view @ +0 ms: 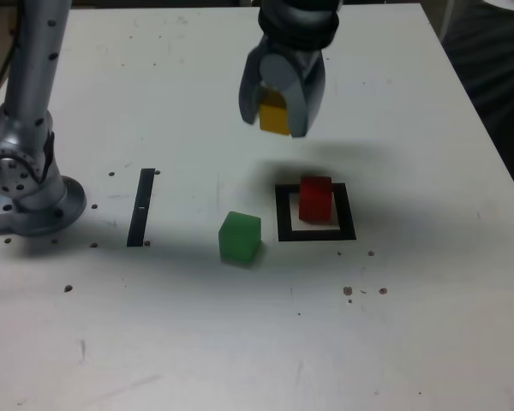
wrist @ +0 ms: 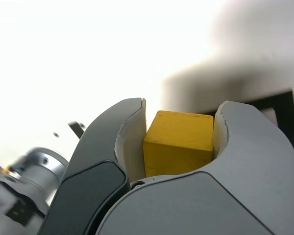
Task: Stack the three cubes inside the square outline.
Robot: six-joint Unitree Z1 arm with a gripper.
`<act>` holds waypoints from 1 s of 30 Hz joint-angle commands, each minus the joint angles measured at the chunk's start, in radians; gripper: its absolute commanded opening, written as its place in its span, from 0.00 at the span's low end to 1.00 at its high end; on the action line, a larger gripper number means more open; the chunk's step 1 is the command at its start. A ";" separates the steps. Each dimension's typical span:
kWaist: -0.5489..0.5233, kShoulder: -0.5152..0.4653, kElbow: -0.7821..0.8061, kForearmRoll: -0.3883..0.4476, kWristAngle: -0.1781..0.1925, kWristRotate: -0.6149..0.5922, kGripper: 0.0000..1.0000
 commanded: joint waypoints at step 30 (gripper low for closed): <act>-0.156 0.085 -0.045 -0.091 -0.135 -0.229 0.32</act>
